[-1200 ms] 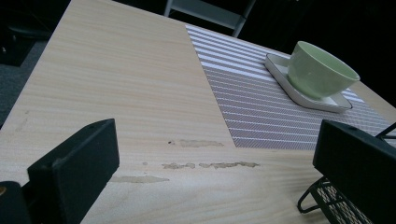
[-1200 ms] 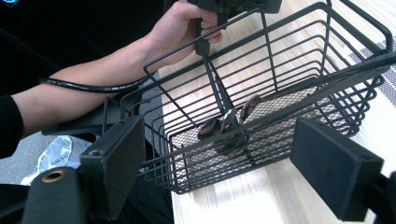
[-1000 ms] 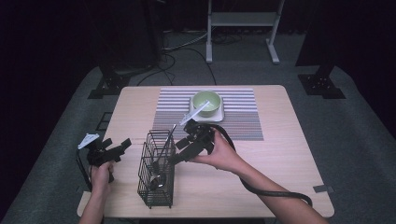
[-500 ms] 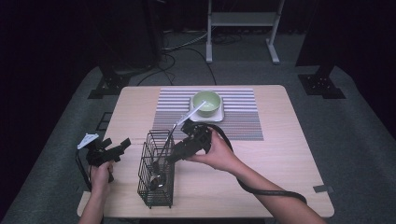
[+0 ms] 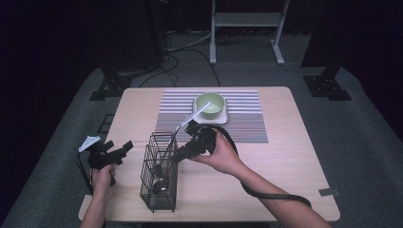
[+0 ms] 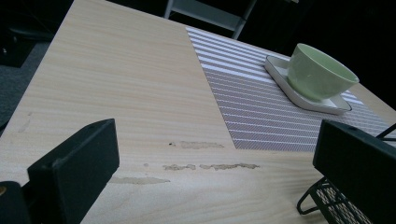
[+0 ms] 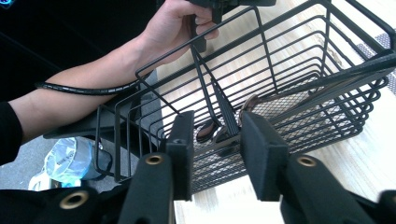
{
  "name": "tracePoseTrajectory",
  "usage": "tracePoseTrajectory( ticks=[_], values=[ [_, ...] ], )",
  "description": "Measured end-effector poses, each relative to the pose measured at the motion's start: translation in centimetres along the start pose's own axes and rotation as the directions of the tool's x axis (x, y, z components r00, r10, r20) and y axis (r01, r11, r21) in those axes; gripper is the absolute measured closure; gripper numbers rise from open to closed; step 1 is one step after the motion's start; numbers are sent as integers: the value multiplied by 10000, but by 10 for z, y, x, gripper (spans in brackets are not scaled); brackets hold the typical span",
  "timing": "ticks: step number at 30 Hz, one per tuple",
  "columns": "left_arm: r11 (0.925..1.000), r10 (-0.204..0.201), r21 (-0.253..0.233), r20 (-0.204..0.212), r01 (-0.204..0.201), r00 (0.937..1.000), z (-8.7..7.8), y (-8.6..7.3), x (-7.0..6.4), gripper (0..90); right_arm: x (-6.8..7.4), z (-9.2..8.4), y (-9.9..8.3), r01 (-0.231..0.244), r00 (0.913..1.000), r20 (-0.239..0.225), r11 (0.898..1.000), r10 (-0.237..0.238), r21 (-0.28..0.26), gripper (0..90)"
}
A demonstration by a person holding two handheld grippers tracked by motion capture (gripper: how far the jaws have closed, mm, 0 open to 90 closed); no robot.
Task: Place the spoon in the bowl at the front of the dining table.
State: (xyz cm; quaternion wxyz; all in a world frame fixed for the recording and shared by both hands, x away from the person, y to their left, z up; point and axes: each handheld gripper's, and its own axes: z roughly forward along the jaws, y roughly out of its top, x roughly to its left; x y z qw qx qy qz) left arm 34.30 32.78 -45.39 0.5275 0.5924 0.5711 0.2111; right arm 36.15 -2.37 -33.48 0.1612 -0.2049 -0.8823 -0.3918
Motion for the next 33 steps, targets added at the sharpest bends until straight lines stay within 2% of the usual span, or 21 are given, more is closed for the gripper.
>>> tracePoseTrajectory(
  ticks=[7, 16, 33],
  values=[
    [10000, 2, -7, 4, -2, 10000, 0, 0, 0, 0, -1, 2, -1, -21, 10000, -3, 9999, 21, 115, 781],
    [10000, -14, -10, 5, 14, 10000, 0, 0, 0, 0, 0, 3, 0, 89, 9999, 46, 9998, -90, 157, 847],
    [10000, -15, -19, 2, 15, 10000, 0, 0, 0, 0, 2, 2, 1, 143, 9997, 207, 9999, -144, 46, 884]
  ],
)
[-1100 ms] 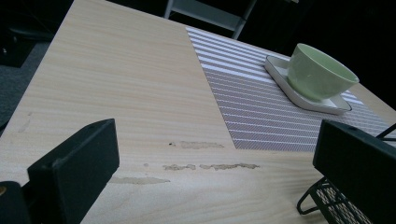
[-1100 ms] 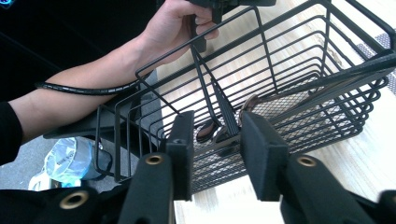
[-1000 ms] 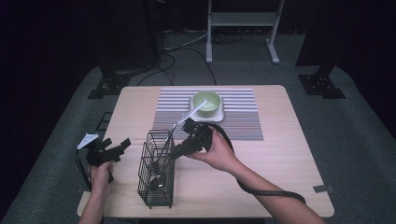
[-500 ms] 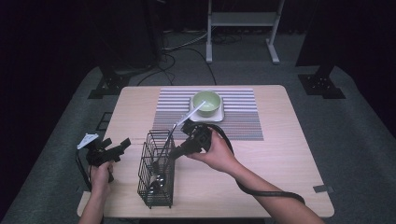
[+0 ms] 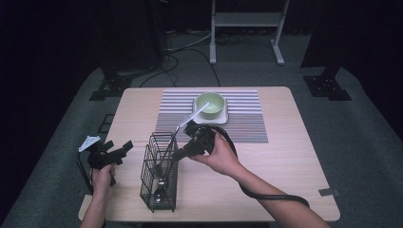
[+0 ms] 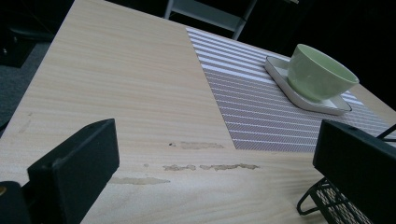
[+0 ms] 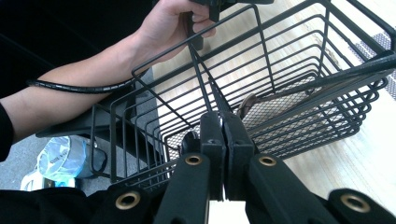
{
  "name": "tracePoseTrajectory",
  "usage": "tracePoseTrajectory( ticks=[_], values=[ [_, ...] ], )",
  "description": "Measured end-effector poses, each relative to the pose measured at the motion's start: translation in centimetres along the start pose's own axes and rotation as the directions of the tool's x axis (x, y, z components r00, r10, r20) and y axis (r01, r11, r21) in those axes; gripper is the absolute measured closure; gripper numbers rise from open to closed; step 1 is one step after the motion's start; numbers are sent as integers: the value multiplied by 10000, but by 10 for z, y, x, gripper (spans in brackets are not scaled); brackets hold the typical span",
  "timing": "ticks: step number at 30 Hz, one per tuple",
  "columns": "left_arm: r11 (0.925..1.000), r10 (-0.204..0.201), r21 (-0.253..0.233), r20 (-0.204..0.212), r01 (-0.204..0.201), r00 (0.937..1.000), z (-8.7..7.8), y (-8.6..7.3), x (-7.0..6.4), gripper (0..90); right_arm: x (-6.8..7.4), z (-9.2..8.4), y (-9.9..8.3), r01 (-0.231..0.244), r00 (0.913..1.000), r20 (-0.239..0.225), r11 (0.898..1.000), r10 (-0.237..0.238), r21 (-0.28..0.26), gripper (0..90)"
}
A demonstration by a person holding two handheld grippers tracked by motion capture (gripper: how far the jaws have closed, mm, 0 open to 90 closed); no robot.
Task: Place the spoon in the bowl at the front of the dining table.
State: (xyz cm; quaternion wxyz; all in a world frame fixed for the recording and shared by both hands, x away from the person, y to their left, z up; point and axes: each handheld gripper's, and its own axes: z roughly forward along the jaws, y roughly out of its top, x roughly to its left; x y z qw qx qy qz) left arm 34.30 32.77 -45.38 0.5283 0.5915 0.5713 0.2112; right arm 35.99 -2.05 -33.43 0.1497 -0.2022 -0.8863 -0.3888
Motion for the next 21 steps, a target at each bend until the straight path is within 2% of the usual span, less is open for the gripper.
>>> tracePoseTrajectory(
  ticks=[12, 21],
  values=[
    [10000, 37, 45, 9, -37, 10000, 1, 0, 0, 0, 3, -10, 4, -106, 9999, -104, 9997, 104, -223, 889],
    [10000, 7, 13, -1, -7, 10000, 1, 0, 0, 0, 5, -27, 9, -160, 9998, -163, 9977, 150, -664, 890]
  ],
)
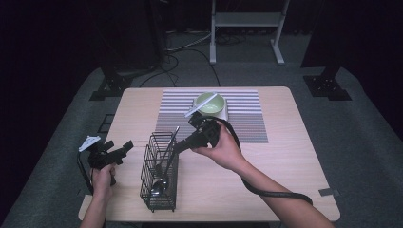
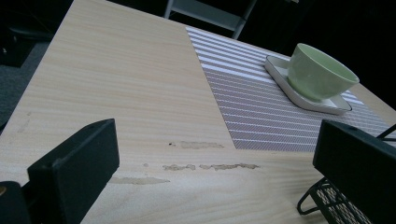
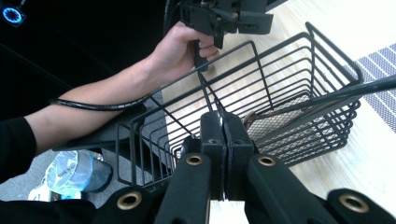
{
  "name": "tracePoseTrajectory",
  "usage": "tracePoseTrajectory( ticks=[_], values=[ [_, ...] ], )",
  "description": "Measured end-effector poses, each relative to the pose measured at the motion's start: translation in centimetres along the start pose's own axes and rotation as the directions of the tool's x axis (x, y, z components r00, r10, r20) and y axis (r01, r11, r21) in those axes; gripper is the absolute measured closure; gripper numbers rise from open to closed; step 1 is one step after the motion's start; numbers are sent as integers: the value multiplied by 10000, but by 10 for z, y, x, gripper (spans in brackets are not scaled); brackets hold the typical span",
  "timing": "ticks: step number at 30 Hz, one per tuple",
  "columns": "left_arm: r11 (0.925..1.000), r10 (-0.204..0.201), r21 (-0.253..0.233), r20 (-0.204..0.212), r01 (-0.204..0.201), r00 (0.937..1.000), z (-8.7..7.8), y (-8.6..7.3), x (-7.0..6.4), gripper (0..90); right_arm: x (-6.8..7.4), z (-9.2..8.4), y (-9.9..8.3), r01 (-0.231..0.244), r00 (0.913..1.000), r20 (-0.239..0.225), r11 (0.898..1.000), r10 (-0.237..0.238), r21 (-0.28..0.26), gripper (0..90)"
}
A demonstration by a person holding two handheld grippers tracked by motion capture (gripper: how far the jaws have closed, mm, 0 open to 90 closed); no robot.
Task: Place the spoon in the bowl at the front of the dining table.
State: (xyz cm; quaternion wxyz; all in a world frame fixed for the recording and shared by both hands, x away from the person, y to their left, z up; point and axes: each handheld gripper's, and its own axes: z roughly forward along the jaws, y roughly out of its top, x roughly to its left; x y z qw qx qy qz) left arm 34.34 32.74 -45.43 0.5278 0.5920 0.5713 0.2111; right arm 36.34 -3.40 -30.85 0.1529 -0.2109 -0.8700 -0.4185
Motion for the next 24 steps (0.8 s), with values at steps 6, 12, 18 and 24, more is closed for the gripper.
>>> tracePoseTrajectory(
  ticks=[6, 12, 18, 24],
  values=[
    [10000, 40, 22, 10, -40, 10000, 0, 0, 0, 0, -1, -6, 1, -44, 10000, -63, 9998, 43, -209, 890],
    [10000, 30, 25, 21, -30, 10000, 0, 0, 0, 0, -2, -7, 1, -126, 9998, -129, 9996, 122, -259, 890],
    [10000, -30, 6, -4, 30, 10000, 0, 0, 1, 0, -3, -14, 4, -263, 9992, -313, 9986, 249, -468, 890],
    [10000, -66, -6, 7, 66, 10000, 0, 0, 1, 0, -3, -20, 7, -372, 9983, -470, 9972, 341, -654, 890]
  ],
)
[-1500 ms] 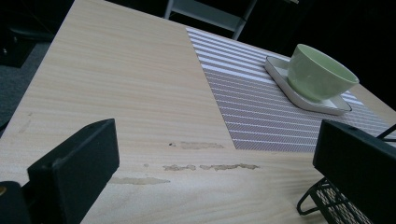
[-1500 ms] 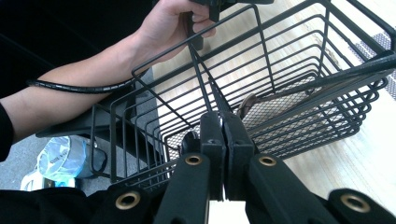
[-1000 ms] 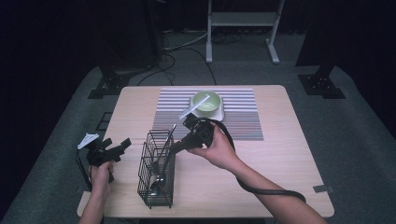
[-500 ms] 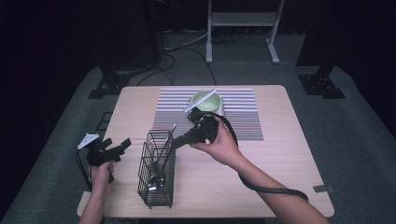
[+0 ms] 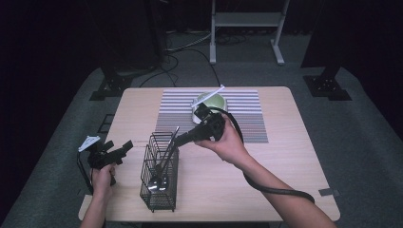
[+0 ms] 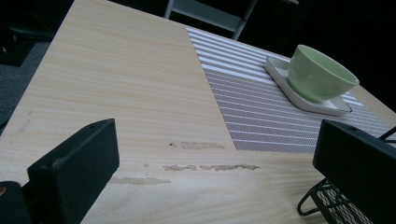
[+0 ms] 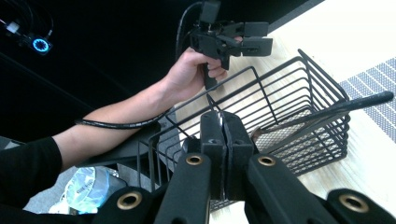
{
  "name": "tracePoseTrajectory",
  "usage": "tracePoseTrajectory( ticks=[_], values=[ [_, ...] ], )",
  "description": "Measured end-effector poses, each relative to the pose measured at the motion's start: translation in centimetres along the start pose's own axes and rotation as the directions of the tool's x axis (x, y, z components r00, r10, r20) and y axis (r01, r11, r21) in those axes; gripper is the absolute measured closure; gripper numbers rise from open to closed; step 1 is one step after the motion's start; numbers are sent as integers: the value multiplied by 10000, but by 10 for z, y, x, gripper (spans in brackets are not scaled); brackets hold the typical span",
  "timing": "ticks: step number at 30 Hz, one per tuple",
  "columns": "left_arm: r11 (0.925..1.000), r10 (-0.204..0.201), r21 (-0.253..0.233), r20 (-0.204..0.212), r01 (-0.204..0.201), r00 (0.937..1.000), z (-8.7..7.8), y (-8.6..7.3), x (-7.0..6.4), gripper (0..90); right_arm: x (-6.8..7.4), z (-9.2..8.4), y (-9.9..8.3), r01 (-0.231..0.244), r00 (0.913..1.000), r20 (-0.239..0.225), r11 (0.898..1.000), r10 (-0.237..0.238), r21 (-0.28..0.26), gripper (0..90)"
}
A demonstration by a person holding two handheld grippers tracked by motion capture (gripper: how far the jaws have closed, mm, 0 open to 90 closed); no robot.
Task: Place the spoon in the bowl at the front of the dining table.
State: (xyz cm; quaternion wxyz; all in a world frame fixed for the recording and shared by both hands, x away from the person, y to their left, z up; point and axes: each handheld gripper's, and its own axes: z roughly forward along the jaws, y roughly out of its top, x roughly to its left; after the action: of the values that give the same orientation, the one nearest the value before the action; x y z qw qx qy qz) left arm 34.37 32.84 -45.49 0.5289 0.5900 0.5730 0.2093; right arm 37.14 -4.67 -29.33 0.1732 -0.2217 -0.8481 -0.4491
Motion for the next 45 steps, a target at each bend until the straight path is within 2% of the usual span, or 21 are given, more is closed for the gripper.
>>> tracePoseTrajectory(
  ticks=[13, 21, 45],
  values=[
    [9999, -155, -9, 38, 155, 9999, 1, -1, 0, 0, 1, -12, 8, -353, 9986, -395, 9988, 339, -345, 889],
    [10000, -66, 31, 31, 66, 10000, 0, -1, -1, 0, -3, -25, 7, -636, 9963, -624, 9957, 594, -671, 889],
    [10000, -79, 31, -41, 79, 10000, 0, -2, 0, 0, -3, -47, -4, -1008, 9927, -758, 9904, 938, -944, 889]
  ],
)
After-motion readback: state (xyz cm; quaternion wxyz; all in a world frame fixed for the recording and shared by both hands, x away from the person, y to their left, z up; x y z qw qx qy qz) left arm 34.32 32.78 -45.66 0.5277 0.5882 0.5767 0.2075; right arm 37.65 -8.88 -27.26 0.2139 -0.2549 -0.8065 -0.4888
